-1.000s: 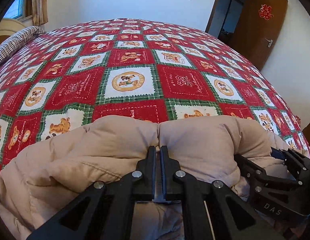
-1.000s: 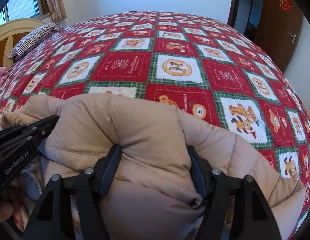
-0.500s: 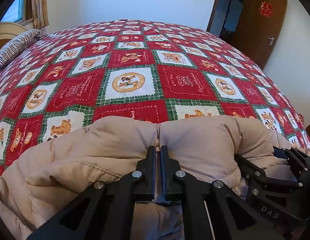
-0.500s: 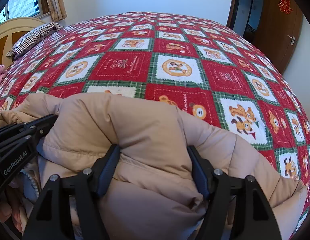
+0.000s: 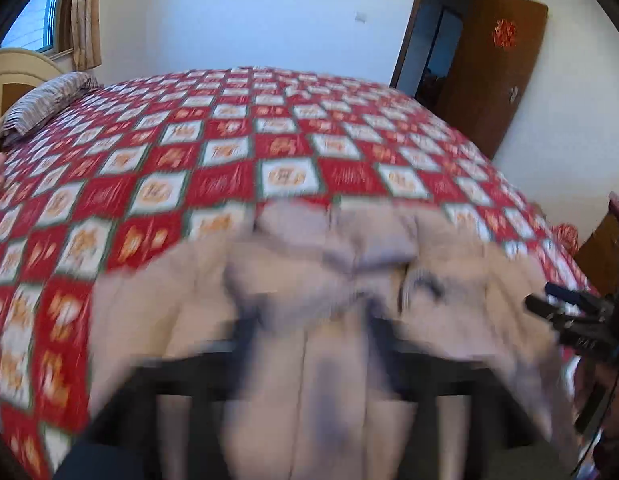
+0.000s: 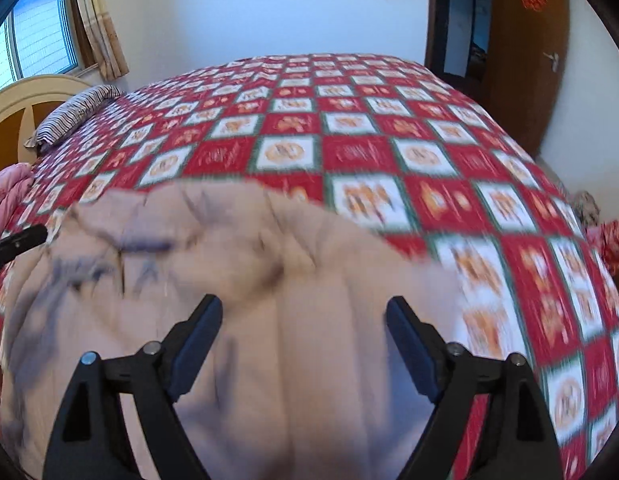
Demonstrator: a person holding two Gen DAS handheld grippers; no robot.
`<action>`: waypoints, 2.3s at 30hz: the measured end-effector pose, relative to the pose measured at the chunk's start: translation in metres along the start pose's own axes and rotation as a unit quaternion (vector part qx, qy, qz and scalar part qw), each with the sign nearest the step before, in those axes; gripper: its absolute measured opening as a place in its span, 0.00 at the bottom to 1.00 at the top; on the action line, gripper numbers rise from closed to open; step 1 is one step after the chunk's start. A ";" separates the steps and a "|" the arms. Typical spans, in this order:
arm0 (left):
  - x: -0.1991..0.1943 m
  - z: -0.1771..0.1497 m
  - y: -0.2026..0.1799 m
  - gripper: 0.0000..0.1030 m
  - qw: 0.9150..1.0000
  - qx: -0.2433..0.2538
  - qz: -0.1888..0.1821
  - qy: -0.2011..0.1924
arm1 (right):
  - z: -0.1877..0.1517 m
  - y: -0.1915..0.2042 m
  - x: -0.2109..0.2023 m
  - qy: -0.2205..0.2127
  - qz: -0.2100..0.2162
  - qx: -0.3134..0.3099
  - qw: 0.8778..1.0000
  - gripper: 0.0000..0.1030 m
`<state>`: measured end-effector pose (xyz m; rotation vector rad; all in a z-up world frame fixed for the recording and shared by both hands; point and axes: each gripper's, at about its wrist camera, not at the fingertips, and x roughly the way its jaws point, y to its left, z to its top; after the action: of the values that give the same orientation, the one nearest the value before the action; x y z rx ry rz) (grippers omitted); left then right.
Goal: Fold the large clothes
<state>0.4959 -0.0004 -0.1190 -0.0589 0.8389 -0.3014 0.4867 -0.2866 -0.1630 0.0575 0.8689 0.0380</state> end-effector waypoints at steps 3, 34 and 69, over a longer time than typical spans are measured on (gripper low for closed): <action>-0.019 -0.037 0.000 0.90 1.000 0.013 0.022 0.007 | -0.039 -0.003 -0.027 0.000 0.017 0.006 1.000 0.84; -0.175 -0.292 0.044 0.90 0.989 -0.058 0.135 0.004 | -0.262 -0.033 -0.166 0.003 0.011 0.061 0.998 0.82; -0.187 -0.316 0.047 0.50 0.995 -0.074 0.068 0.024 | -0.322 -0.031 -0.181 0.031 0.045 0.059 0.997 0.37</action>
<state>0.1558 0.1193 -0.2037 -0.1323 0.9067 -0.1120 0.1242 -0.3162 -0.2340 0.2065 0.9302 0.0723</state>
